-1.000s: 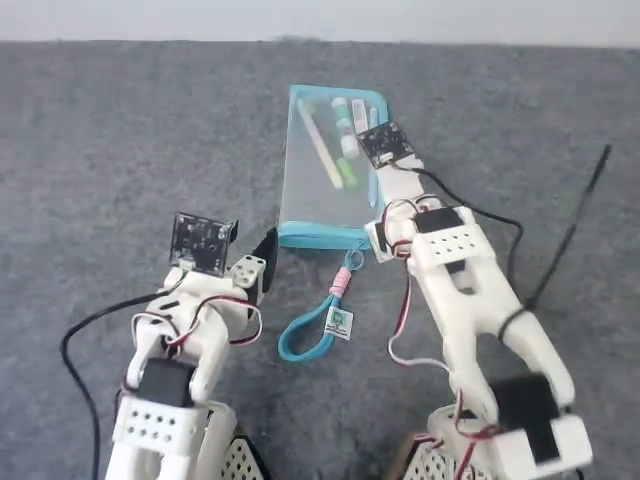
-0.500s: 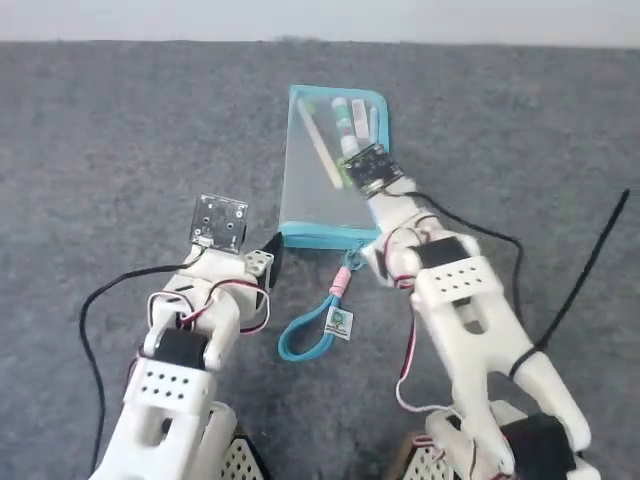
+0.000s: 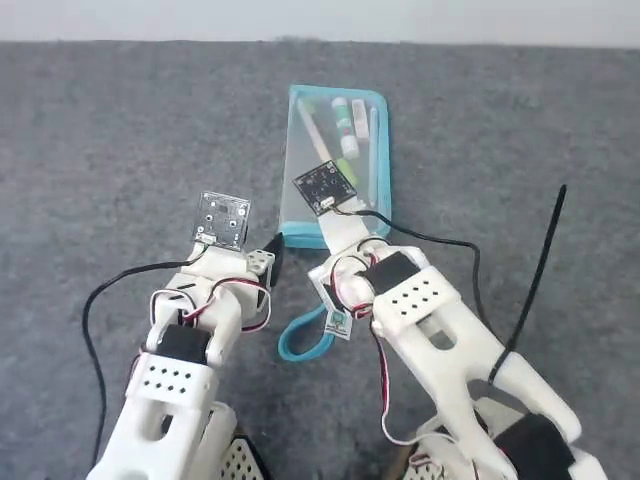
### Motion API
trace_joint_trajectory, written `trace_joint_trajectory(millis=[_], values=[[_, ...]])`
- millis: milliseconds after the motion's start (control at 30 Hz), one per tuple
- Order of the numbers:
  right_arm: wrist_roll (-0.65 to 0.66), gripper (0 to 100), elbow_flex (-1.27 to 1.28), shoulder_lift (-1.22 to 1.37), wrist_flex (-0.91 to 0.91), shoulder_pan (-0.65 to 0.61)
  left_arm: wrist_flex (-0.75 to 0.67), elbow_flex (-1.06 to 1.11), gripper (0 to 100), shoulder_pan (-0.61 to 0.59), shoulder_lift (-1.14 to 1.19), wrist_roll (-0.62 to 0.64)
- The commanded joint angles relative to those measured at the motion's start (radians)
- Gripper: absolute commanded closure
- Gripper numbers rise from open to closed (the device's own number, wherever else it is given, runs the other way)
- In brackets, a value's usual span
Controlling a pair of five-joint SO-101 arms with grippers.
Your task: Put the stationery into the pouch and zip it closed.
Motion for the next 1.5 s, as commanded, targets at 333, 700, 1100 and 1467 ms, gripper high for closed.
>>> trace_joint_trajectory(millis=[333,700,1100,1467], values=[[0.003,76.3,-0.1,0.179,-0.012,0.007,-0.034,-0.01,83,0.003,0.006,-0.011],[-0.087,80.0,-0.215,0.406,-0.018,-0.007,-0.034,-0.01,83,0.003,0.006,-0.011],[0.031,99.1,-0.322,0.305,0.174,0.137,-0.034,-0.01,83,-0.005,0.006,-0.012],[0.164,99.2,-0.304,-0.326,0.409,0.14,-0.087,0.001,78,-0.005,0.008,-0.049]])
